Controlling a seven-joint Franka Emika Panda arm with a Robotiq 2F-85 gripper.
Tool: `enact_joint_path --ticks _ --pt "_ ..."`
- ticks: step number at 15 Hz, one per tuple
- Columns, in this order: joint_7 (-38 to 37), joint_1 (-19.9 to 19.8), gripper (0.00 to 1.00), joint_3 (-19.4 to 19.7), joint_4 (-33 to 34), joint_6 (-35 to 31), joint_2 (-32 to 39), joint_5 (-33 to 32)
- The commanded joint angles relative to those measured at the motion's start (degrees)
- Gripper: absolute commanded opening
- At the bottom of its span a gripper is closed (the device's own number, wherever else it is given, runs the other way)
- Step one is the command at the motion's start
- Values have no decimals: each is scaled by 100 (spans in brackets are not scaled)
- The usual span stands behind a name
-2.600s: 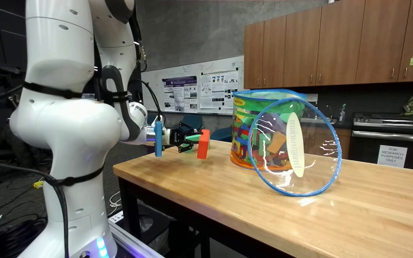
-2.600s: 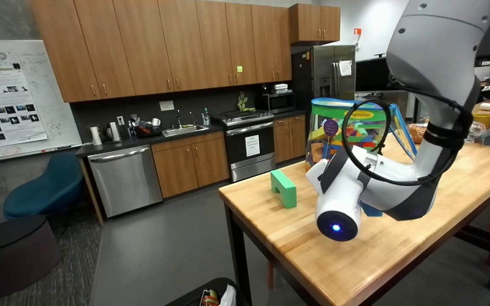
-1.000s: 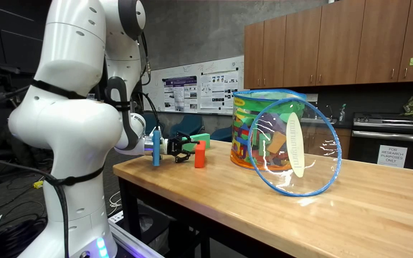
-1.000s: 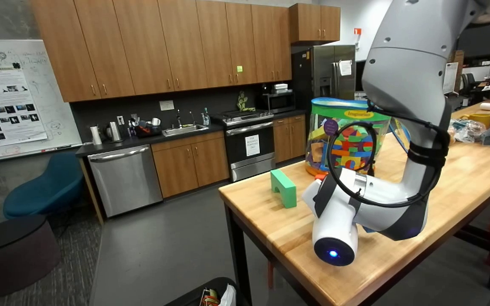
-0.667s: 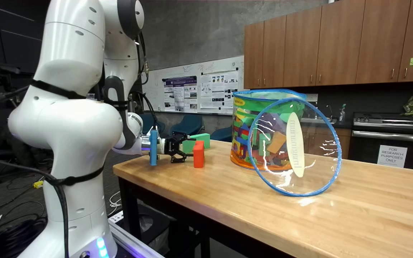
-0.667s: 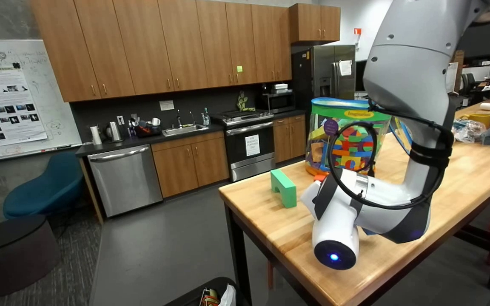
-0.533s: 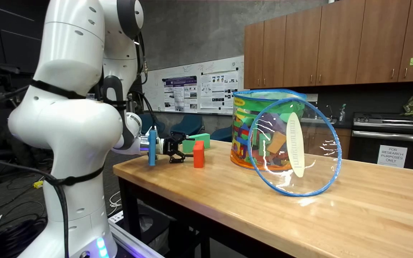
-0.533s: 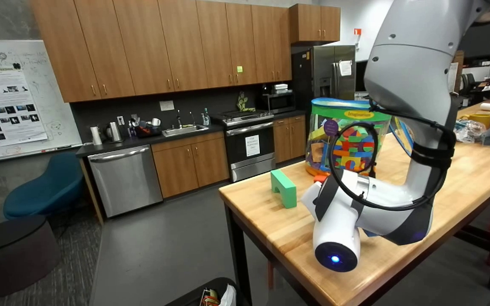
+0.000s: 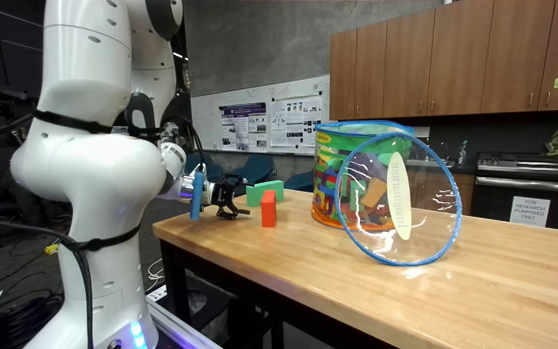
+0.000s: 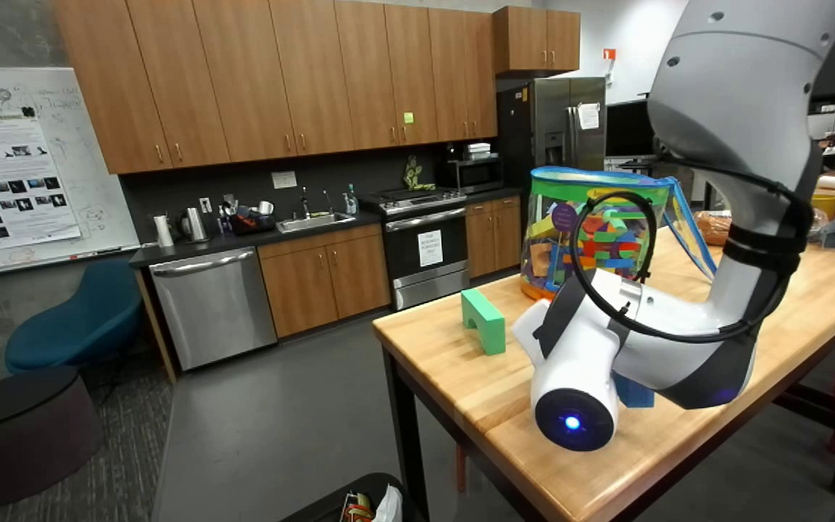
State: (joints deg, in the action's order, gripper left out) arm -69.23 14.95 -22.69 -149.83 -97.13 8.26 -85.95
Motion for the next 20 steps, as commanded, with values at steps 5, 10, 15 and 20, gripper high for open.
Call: enact_joint_path --ticks 5,10,15,20 --pt "150 590 100 -256 -612 -1376 -1178 1320" --pt "818 940 100 -209 -886 -2270 -1949 2514" --pt "1688 853 100 233 -1130 -3300 -2850 3213" --pt "2967 462 100 998 -1117 -4164 -3272 4066"
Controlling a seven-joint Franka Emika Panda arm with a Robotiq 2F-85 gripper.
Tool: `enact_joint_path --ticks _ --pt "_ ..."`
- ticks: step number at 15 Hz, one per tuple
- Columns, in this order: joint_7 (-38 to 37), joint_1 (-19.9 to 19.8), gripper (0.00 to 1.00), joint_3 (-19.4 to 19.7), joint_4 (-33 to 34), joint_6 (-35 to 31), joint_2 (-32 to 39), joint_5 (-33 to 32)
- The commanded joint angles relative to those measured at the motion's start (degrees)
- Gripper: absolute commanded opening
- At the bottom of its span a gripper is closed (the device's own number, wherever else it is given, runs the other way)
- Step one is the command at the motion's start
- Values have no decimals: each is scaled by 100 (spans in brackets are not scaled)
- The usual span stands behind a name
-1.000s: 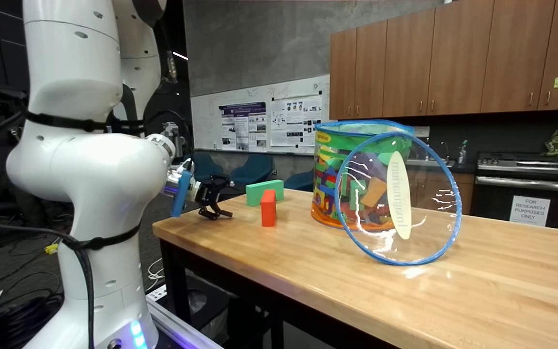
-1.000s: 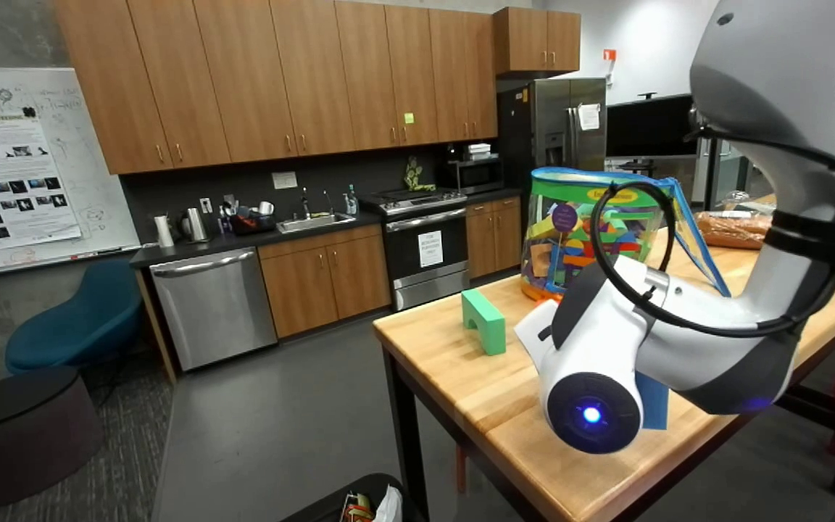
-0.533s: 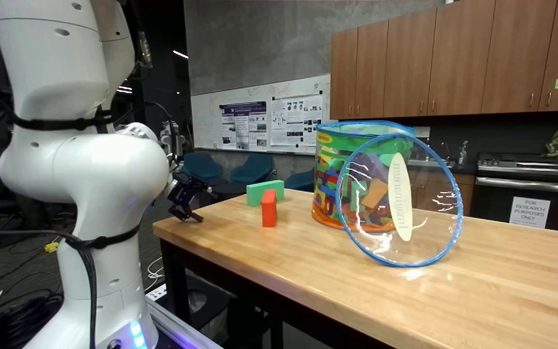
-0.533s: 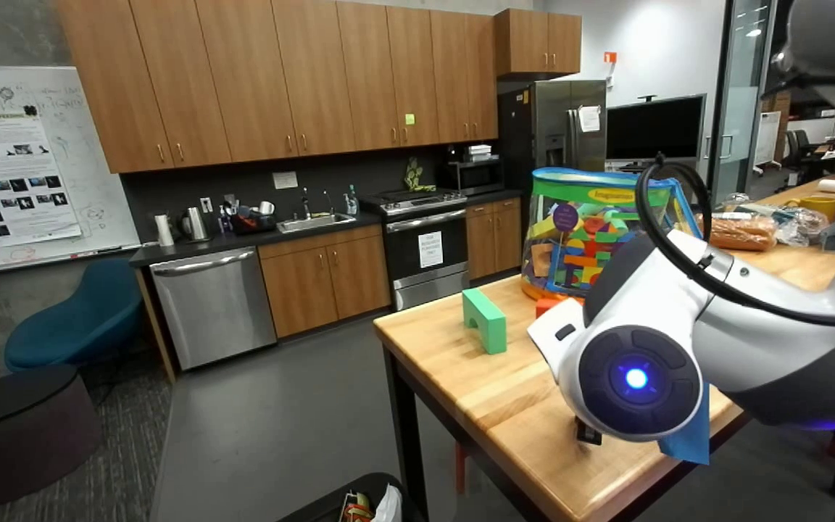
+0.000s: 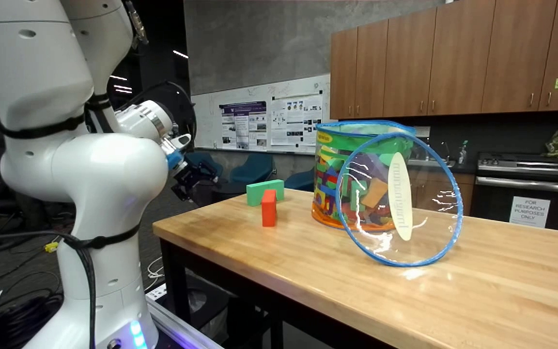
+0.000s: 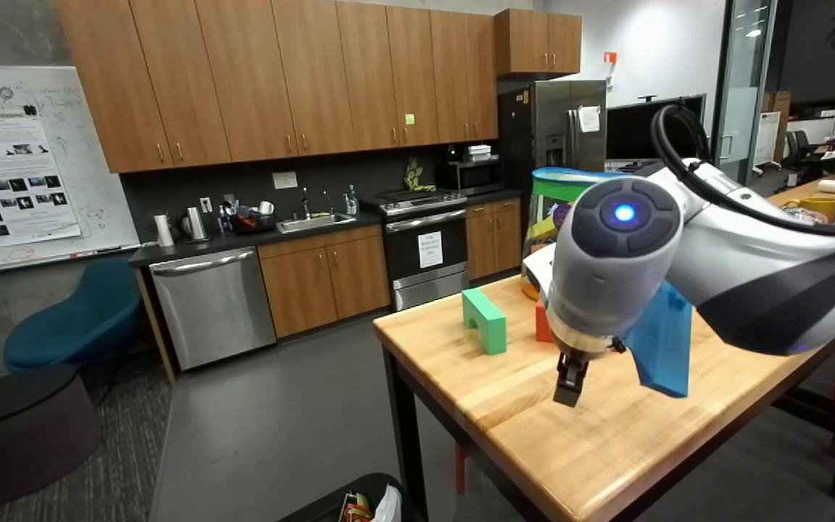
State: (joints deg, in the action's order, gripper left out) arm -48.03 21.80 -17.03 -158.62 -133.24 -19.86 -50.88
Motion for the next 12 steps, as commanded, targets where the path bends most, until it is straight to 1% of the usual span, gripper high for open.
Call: enact_joint_path --ticks 1,2,4,5,6,7,8,10,11,12 --pt "1288 -317 100 621 -173 -698 -422 934" --pt "1613 -135 100 1060 -30 -717 -266 1136" --pt "2533 -87 100 1585 -22 -702 -351 1798" --pt "3016 62 100 1987 -149 -626 -461 2102" --pt "3482 85 100 2236 -132 -474 -533 2438" --pt "3946 268 100 2631 -85 -364 -555 2721" --pt "4424 231 100 2823 -24 -242 -655 2977" --pt "5178 161 100 3165 -102 -99 -999 3259" --pt "5746 -444 100 2687 -114 -95 -1103 3700" --pt "6061 -527 100 2702 -79 13 -1222 3885"
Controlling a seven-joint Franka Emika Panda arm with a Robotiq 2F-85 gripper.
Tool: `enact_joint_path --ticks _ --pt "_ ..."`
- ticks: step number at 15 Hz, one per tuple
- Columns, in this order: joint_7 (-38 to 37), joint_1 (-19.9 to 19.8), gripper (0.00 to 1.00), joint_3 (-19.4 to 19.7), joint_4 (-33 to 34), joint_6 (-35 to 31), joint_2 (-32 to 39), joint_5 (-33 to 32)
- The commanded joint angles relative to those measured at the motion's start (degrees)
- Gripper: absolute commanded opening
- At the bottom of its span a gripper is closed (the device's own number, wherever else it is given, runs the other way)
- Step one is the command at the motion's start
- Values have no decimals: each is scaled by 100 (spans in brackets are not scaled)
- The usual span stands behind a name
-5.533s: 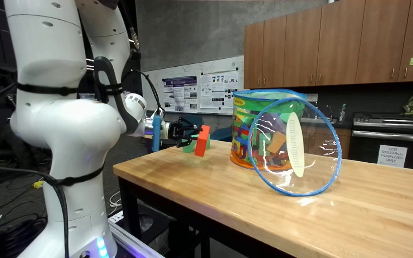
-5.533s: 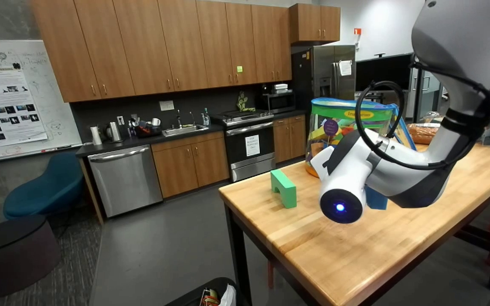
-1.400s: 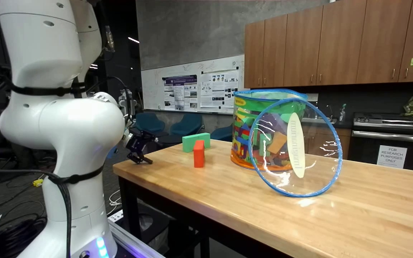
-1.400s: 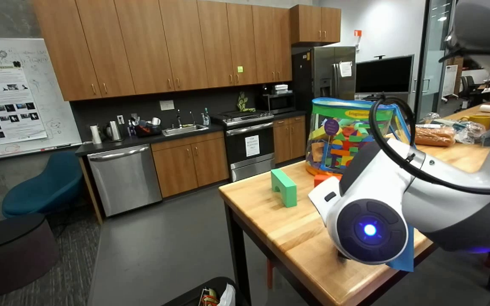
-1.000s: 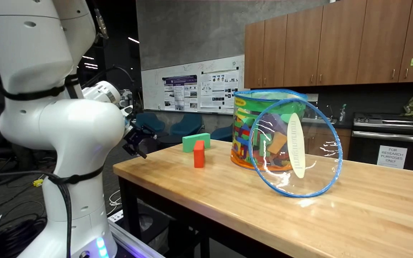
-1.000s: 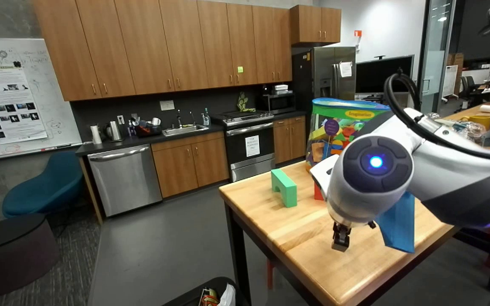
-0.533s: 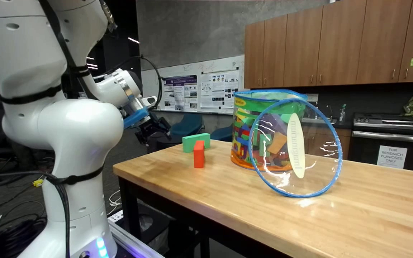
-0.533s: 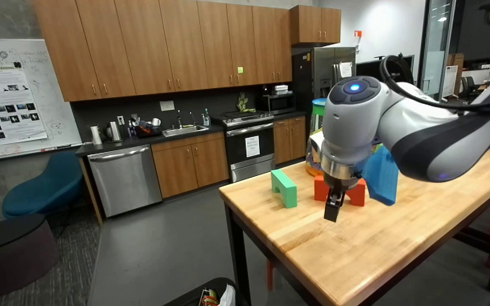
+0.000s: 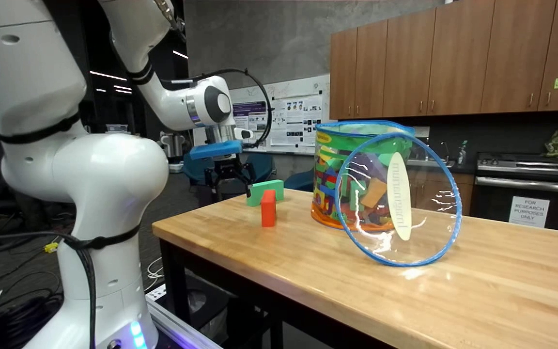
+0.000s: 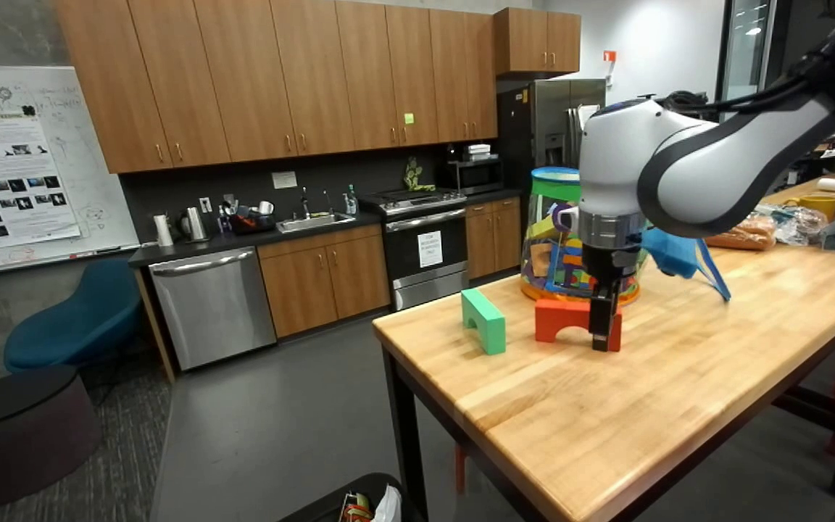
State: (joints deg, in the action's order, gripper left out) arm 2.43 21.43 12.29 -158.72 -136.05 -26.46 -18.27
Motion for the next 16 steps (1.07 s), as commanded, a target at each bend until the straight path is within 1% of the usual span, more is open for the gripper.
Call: enact_joint_path --ticks 1,3,6,16 --pt "1363 -585 100 -228 -45 441 -712 833" --pt "1950 -733 100 -234 -8 790 -975 1147" --pt "2558 -843 100 -193 72 1045 -1004 1331" --pt "4125 -925 100 145 381 -75 -230 1362"
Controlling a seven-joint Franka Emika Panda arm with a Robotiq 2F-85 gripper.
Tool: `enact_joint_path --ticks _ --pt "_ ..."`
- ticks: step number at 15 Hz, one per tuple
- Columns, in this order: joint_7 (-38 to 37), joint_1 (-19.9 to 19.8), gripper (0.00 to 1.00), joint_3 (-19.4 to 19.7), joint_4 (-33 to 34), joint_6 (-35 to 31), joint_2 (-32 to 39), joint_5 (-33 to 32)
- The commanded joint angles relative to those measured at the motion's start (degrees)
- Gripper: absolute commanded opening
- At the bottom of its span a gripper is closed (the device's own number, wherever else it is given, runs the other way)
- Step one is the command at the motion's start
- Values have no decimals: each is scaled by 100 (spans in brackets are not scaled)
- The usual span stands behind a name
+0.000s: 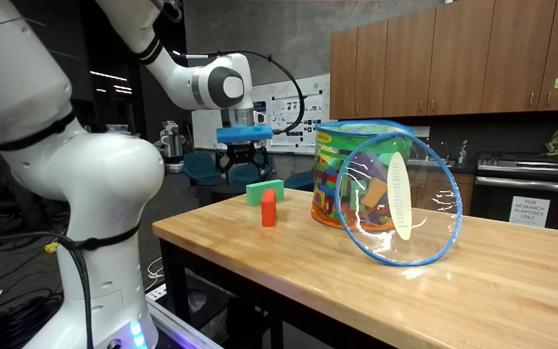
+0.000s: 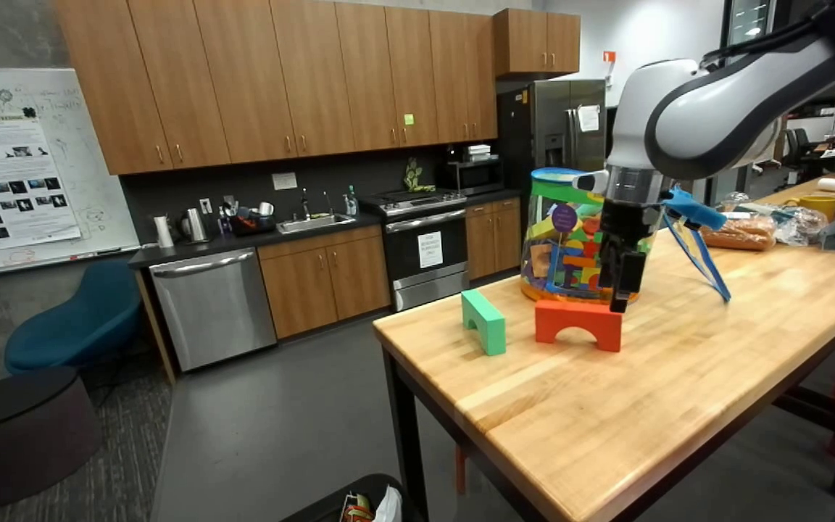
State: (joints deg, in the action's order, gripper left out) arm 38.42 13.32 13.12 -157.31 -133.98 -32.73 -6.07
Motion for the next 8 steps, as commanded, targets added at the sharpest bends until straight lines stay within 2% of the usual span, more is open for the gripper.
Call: enact_joint_path --ticks 1,8 --pt "608 -154 100 69 265 -493 511 130" --pt "603 -423 100 -87 328 -1478 1275 101"
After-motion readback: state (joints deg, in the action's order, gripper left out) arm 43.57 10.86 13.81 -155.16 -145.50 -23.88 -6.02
